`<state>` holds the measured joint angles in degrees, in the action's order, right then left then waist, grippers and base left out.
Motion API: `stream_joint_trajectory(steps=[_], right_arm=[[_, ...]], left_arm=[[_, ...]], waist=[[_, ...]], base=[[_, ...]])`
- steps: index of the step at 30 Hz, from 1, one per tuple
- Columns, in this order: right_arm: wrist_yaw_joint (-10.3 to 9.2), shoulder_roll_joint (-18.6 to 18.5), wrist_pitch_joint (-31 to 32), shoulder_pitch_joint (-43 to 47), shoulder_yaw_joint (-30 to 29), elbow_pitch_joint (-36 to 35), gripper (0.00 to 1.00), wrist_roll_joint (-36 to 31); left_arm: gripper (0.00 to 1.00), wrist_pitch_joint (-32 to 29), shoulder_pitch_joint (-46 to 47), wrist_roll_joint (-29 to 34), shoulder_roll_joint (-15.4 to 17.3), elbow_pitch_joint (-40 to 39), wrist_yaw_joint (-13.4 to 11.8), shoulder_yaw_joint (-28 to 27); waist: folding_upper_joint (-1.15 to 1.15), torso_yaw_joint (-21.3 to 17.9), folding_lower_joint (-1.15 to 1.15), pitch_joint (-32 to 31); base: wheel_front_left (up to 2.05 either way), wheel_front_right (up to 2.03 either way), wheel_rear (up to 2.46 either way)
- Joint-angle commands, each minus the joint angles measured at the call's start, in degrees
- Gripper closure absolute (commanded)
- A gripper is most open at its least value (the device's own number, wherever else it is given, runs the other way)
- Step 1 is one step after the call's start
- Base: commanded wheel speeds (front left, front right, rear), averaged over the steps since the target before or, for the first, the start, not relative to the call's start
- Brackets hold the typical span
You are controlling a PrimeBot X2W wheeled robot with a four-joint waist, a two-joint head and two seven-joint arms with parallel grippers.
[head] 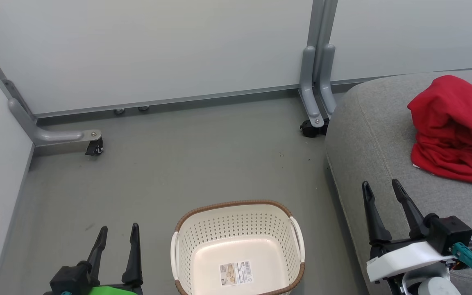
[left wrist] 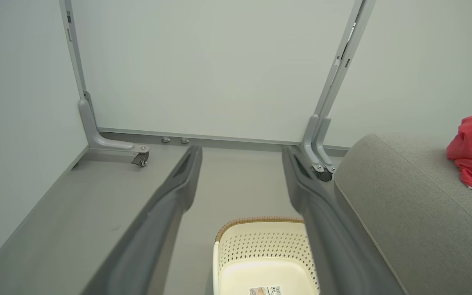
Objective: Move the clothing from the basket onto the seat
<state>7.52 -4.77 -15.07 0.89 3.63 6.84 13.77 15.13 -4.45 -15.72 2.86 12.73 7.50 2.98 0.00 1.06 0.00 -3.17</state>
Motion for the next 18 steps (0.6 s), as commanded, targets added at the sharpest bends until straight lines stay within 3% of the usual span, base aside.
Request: stream_joint_trajectory(steps=[1,17,18], right_arm=[[-0.06,-0.3,-0.1,0.7,0.0,-0.2,0.0,0.1],[-0.06,-0.9,-0.1,0.5,0.5,0.0,0.0,0.6],[0.0,-0.6,0.0,0.1,0.5,0.1,1.0,0.3]], left_arm=[[0.0,0.0,-1.2,-0.5,0.1,0.1,0.0,-0.3],[0.0,0.0,-0.9,-1.4,0.1,0.4,0.0,-0.1],[1.0,0.0,-0.5,-1.4,0.0,0.5,0.0,0.0]], waist=[[0.0,0.0,0.0,0.0],[0.0,0.2,0.0,0.2],[0.0,0.2,0.0,0.3]], base=[[0.0,0.0,0.0],[0.0,0.0,0.0],[0.0,0.0,0.0]])
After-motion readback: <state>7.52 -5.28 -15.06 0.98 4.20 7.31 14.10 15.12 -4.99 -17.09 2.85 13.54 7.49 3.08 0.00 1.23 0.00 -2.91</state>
